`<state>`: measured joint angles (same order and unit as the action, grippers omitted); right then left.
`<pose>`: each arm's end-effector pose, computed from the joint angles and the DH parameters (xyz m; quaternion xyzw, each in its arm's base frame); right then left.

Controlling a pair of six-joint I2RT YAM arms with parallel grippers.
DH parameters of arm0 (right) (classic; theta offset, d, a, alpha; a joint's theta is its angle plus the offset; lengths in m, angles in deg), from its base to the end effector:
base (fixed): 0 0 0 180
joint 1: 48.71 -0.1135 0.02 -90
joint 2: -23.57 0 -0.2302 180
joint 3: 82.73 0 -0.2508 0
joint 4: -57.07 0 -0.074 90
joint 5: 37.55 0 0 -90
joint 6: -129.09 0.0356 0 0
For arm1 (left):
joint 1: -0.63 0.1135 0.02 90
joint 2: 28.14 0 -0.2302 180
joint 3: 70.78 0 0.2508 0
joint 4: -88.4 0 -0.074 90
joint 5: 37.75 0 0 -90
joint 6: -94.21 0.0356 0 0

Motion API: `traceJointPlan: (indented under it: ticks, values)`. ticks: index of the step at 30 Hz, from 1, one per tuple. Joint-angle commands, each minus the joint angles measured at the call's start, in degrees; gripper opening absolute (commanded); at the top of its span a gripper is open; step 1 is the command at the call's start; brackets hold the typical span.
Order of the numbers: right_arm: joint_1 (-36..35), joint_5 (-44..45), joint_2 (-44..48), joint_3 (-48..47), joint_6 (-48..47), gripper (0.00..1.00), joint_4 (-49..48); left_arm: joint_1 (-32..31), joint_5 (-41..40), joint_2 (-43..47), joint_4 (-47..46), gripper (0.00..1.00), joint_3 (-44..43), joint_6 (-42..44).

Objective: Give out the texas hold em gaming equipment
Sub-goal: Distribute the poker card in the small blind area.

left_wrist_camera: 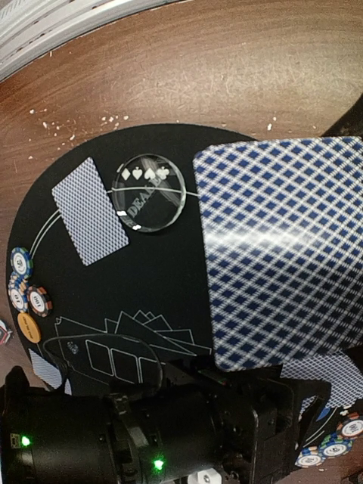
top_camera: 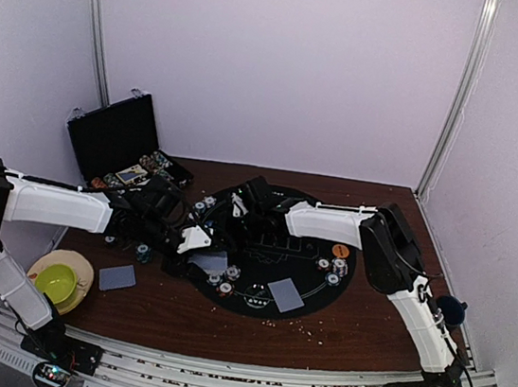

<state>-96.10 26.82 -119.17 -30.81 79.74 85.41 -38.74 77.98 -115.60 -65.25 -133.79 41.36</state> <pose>0.3430 0.3957 0.1170 -0.1409 0.8875 0.4165 0.1382 0.2261 -0.2055 0.1575 0.6274 0.6749 -0.2160 0.3229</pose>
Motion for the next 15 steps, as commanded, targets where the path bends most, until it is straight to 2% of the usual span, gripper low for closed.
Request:
traceJointPlan:
  ticks: [1, 7, 15]
  values:
    - [-0.75, 1.07, -2.54, -4.02, -1.38, 0.5, 4.27, 0.27, 0.72, -0.61, -1.91, 0.52, -0.23, -0.32]
    - [-2.4, 0.27, -6.03, -10.01, -4.23, 0.56, 7.64, 0.33, 0.78, -0.56, -1.98, 0.52, -0.15, -0.31]
    - [-2.55, 6.5, -4.0, -9.11, -6.92, 0.58, 10.71, 0.29, 0.79, -0.78, -1.97, 0.52, -0.23, -0.32]
